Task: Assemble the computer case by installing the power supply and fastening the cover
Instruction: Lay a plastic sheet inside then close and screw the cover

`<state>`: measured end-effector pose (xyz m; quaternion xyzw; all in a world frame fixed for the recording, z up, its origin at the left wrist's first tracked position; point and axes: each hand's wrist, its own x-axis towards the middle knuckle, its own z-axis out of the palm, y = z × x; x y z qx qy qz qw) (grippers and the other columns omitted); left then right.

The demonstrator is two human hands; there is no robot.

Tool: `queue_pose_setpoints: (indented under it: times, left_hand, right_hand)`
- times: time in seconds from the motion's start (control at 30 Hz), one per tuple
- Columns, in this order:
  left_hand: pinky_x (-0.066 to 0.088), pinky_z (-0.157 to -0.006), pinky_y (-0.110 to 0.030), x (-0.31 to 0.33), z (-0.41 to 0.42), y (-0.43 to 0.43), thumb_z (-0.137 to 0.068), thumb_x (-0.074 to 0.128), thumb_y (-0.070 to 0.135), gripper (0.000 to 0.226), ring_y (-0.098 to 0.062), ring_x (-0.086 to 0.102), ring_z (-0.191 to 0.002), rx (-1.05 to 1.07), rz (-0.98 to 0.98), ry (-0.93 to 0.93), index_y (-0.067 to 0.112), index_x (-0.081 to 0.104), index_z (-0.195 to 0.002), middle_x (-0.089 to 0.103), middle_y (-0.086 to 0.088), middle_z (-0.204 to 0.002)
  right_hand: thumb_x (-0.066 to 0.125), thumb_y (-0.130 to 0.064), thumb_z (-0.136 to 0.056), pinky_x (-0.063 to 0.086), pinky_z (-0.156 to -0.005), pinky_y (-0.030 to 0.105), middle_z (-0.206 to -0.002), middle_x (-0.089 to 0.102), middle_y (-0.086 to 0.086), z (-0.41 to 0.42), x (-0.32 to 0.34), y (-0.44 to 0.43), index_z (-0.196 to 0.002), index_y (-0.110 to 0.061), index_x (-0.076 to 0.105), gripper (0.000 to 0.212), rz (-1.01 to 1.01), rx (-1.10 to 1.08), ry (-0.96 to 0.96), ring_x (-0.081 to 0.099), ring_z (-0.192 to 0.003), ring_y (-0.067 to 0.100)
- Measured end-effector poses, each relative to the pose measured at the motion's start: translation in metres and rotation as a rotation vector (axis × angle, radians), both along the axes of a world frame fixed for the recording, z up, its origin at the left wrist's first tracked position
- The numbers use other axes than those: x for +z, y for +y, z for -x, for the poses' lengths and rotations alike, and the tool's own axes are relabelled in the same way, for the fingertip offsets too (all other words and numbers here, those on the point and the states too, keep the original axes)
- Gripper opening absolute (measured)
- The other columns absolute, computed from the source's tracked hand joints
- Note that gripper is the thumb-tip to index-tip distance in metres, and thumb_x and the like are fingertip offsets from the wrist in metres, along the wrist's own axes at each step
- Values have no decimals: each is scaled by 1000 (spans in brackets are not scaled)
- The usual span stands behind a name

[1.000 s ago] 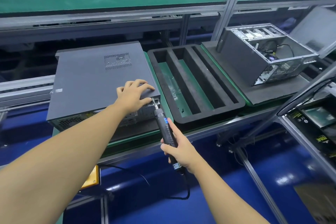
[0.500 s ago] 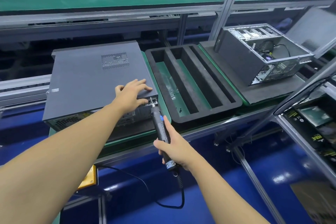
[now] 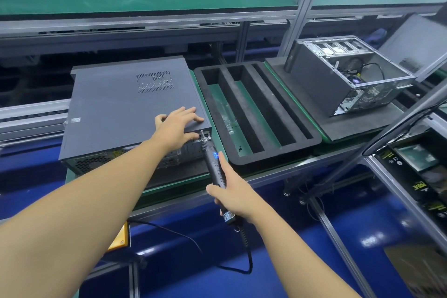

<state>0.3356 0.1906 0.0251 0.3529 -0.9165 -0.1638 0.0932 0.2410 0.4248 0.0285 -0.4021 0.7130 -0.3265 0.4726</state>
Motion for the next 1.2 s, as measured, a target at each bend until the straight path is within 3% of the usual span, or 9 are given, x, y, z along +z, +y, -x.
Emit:
queue_pose_setpoints:
  times: [0.17,0.33,0.4,0.5,0.6,0.8,0.9,1.07,1.2]
  left_hand:
    - [15,-107,-43,1,-1,0,-89,70,40,41,-14,23,-149,1,-8,-2,46,56,-127,33,14,-159]
    - [16,-108,-44,1,-1,2,-89,70,42,42,-13,23,-148,0,4,-4,46,55,-128,33,15,-158]
    - [17,-108,-45,1,-1,3,-90,68,44,40,-12,24,-148,3,28,-12,46,55,-128,33,15,-158]
    - [19,-106,-46,1,0,4,-91,64,51,35,-12,27,-147,8,61,-6,47,56,-125,35,16,-157]
    - [23,-102,-45,0,3,7,-91,62,54,28,-13,34,-143,51,90,18,45,61,-117,43,16,-152]
    - [38,-80,-40,5,30,34,-87,73,27,4,-20,60,-92,-194,427,215,25,70,-89,63,5,-103]
    - [50,-76,-41,10,66,55,-92,64,13,9,-23,62,-88,-370,291,183,14,69,-99,65,-2,-98]
    - [48,-97,-35,-7,127,58,-96,44,-3,36,-23,61,-109,-159,-126,-16,12,66,-121,66,-6,-118]
    - [52,-96,-40,-23,174,26,-89,44,-11,45,-27,64,-110,-155,-187,-338,15,67,-118,65,-8,-124]
  right_hand:
    - [63,-30,-96,61,-73,32,-105,65,-11,-3,-4,-2,-156,-59,-4,95,27,-39,-51,60,-73,9]
    - [61,-28,-96,48,-62,9,-139,48,-16,-3,-7,-3,-158,-56,-6,95,65,10,26,61,-75,-1]
    - [60,-26,-95,49,-56,12,-133,55,-7,-2,-7,-2,-158,-57,-5,95,70,-1,-18,60,-60,-1]
    - [66,-31,-92,52,-64,18,-147,52,0,0,-5,5,-157,-59,-1,98,77,-13,-41,61,-72,3]
    - [70,-34,-87,58,-72,30,-139,58,-2,10,-9,19,-154,-63,4,99,68,-27,-58,62,-78,11]
    - [73,-34,-83,61,-74,32,-132,61,-2,53,-18,36,-157,-56,14,97,143,-126,-118,67,-78,7]
    - [74,-23,-85,59,-64,32,-115,64,1,76,-19,36,-157,-51,22,93,169,-186,-173,67,-73,11]
    - [75,-17,-82,58,-63,34,-115,61,9,120,-28,29,-154,-44,32,88,189,-281,-256,68,-73,15]
    - [74,-15,-79,57,-64,38,-112,61,8,152,-46,19,-149,-47,37,85,169,-363,-254,62,-73,19]
